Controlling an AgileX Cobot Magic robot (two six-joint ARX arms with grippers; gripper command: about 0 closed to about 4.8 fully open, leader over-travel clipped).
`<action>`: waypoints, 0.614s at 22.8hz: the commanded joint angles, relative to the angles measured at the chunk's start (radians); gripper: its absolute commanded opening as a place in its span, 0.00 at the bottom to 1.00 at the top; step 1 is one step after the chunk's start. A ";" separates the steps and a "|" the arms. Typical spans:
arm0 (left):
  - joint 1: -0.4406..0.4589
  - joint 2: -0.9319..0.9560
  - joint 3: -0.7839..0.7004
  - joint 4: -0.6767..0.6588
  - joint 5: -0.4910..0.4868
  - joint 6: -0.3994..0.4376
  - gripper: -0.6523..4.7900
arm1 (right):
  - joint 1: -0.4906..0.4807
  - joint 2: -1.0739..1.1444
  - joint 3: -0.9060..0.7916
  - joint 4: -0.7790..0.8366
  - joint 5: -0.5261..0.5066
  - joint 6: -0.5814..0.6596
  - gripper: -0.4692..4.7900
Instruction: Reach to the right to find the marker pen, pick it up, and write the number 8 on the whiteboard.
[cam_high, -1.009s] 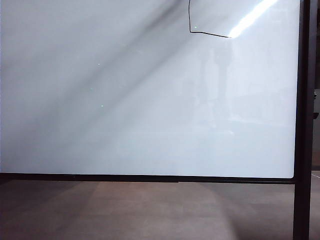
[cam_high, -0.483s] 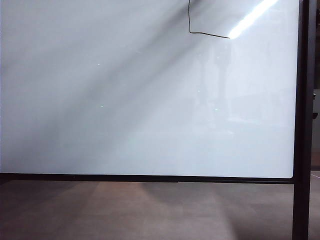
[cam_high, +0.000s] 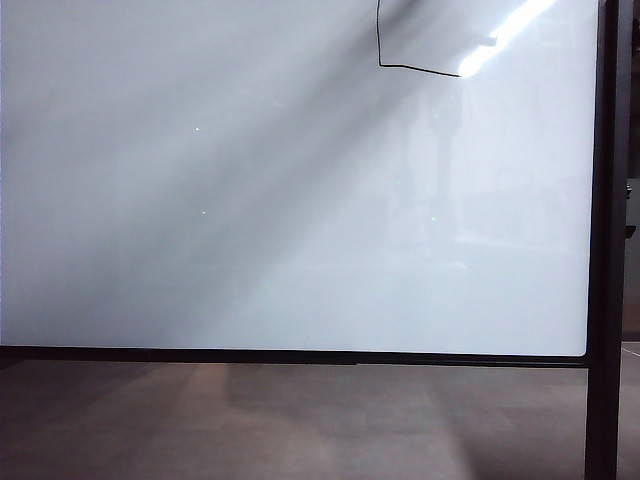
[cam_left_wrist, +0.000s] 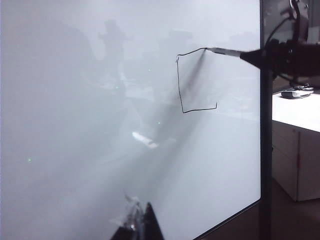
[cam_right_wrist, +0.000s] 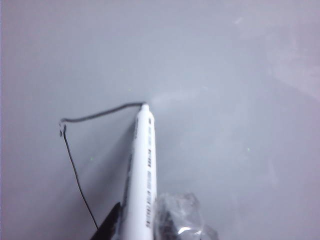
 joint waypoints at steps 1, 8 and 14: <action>-0.001 0.002 0.003 0.012 0.003 0.000 0.11 | -0.009 0.006 -0.035 -0.020 0.045 -0.002 0.08; -0.001 0.002 0.003 0.012 0.003 0.000 0.11 | -0.017 0.006 -0.107 -0.013 0.044 0.003 0.08; -0.001 0.002 0.003 0.012 0.003 0.000 0.11 | -0.017 0.006 -0.172 0.003 0.017 0.026 0.08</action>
